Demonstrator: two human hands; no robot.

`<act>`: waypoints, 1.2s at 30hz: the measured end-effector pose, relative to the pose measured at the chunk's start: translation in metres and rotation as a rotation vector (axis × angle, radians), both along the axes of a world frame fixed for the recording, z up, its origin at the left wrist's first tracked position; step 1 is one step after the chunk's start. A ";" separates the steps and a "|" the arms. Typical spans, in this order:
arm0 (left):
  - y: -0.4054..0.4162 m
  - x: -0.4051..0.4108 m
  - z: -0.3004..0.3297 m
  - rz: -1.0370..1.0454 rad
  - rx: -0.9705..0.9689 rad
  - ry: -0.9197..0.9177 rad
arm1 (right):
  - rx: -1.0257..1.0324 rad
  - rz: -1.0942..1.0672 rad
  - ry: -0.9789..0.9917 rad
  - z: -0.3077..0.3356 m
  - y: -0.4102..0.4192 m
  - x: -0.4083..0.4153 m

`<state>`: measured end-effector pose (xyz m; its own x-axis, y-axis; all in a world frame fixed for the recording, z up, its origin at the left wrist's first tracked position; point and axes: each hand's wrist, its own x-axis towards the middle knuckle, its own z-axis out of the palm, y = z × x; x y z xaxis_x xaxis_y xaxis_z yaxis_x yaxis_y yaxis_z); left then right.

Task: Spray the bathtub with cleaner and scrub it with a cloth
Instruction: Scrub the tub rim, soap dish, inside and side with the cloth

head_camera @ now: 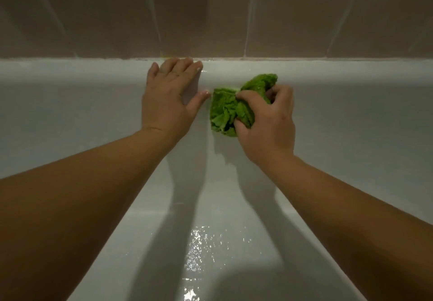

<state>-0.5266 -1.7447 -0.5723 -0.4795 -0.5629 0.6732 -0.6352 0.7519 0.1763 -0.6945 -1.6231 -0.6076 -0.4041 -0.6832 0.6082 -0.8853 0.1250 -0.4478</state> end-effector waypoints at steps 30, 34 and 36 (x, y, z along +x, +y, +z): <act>0.012 -0.050 -0.001 -0.097 -0.103 -0.104 | -0.188 -0.081 -0.081 0.008 0.017 -0.050; 0.015 -0.052 0.000 -0.083 -0.063 -0.082 | -0.054 -0.026 0.047 -0.029 0.025 -0.047; 0.015 -0.052 -0.001 -0.080 -0.076 -0.080 | 0.067 -0.007 0.059 -0.069 0.034 -0.044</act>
<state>-0.5789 -1.7298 -0.5734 -0.5751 -0.4696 0.6699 -0.5821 0.8102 0.0682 -0.7388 -1.5893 -0.6766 -0.3740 -0.7203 0.5842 -0.9089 0.1593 -0.3853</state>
